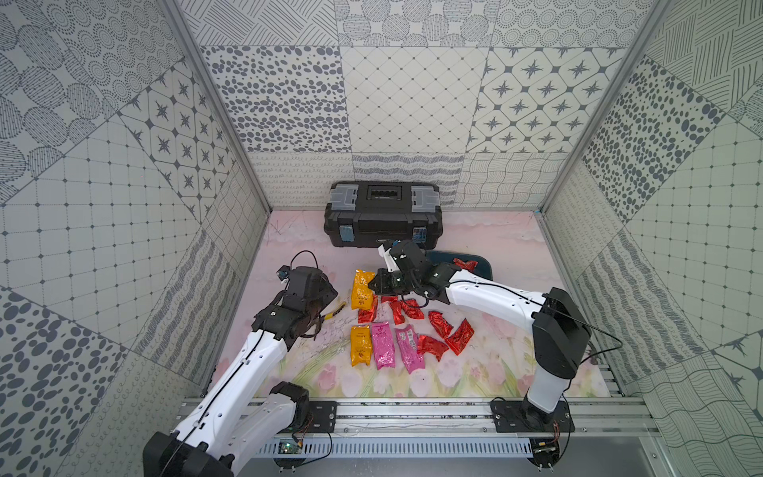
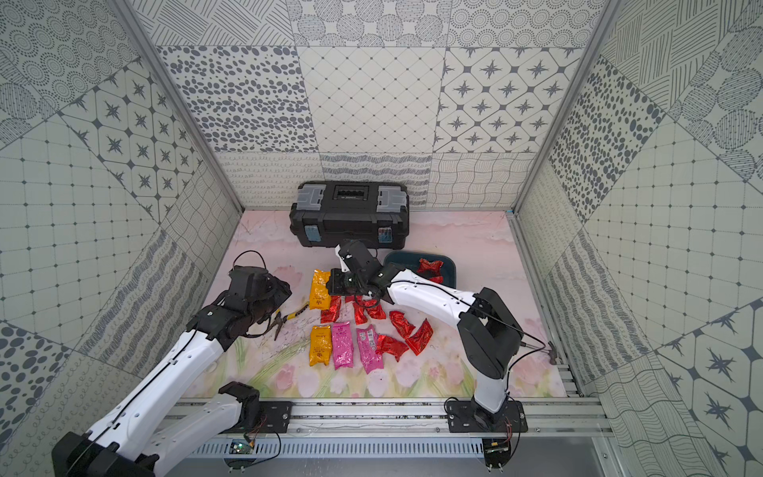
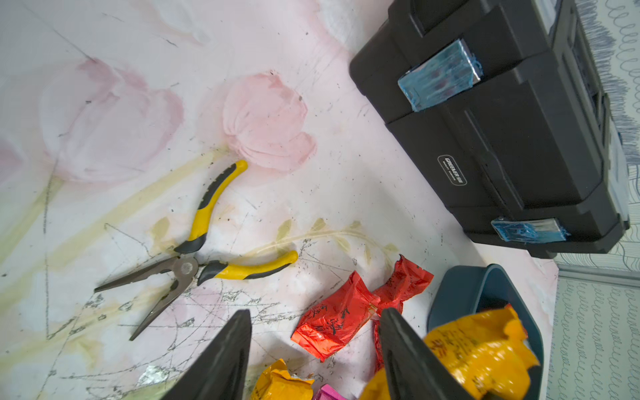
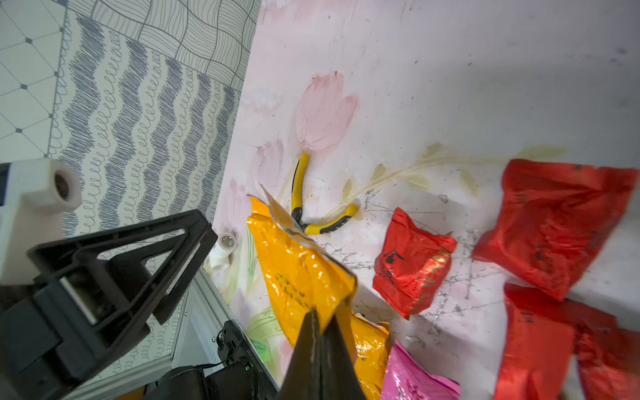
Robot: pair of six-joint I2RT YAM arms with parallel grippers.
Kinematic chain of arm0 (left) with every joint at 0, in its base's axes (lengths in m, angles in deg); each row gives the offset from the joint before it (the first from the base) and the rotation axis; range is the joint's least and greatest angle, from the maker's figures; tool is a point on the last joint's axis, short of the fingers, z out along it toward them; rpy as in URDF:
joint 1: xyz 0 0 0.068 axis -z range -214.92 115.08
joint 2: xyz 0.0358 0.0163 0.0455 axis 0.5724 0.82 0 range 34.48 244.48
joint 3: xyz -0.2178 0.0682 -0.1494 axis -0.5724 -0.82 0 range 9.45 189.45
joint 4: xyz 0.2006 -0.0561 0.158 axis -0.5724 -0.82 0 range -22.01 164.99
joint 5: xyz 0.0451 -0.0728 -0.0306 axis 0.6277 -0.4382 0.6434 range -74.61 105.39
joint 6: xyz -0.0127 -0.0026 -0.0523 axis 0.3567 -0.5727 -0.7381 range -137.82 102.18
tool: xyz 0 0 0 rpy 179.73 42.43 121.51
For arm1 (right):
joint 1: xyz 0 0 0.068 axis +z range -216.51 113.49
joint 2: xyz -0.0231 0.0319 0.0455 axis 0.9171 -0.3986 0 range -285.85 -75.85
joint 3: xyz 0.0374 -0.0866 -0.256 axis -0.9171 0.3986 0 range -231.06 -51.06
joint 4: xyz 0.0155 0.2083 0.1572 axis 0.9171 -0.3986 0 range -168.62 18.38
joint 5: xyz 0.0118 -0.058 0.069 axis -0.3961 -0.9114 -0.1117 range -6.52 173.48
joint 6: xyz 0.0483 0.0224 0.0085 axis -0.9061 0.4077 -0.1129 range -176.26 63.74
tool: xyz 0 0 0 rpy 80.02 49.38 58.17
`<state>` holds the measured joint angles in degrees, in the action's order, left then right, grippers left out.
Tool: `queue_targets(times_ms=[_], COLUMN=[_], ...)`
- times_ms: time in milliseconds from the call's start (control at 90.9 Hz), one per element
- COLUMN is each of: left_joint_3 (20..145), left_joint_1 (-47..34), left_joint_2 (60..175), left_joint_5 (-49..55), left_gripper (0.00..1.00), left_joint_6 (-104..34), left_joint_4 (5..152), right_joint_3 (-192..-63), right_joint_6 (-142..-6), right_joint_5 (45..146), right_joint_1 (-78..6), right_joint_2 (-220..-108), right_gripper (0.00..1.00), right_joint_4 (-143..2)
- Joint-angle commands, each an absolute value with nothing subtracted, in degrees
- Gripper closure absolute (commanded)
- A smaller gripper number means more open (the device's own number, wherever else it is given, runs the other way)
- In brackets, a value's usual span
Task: Take the tea bags out of the storage box
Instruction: Place the tea bag at the center of the board.
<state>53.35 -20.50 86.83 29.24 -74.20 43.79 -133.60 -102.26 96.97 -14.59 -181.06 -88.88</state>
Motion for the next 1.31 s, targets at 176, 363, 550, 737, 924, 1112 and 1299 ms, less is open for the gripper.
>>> queue_targets(times_ms=[176,363,550,737,924,1112,1299], left_joint_3=[51.9,51.3,51.7,52.7,52.6,52.6,52.4], left_joint_1=[-21.5,-21.4,-21.5,-21.5,-21.5,-21.4,-21.5], left_joint_2=[80.7,77.4,73.5,71.3,69.8,70.1,71.1], left_joint_5=[33.1,32.6,34.5,35.7,35.6,34.4,32.1], left_gripper=[0.37,0.37,0.37,0.37,0.37,0.37,0.37], left_joint_6=[-76.4,-76.5,-75.3,-74.1,-74.1,-74.1,-73.5], left_joint_4=[36.8,33.9,30.7,28.1,27.1,27.8,29.8], right_joint_3=[-145.2,-147.8,-150.8,-156.5,-160.7,-161.1,-158.1], right_joint_6=[-110.4,-113.9,-117.5,-118.5,-118.7,-118.0,-114.9], right_joint_5=[93.7,90.5,89.6,91.1,91.6,91.4,87.9], right_joint_1=[-11.2,-9.8,-9.1,-8.3,-7.5,-7.4,-7.4], right_joint_2=[-193.2,-198.3,-203.0,-208.6,-212.1,-212.1,-207.0], right_gripper=[1.0,1.0,1.0,1.0,1.0,0.99,0.64], right_joint_4=[-98.5,-100.7,-99.6,-98.9,-98.9,-98.9,-98.9])
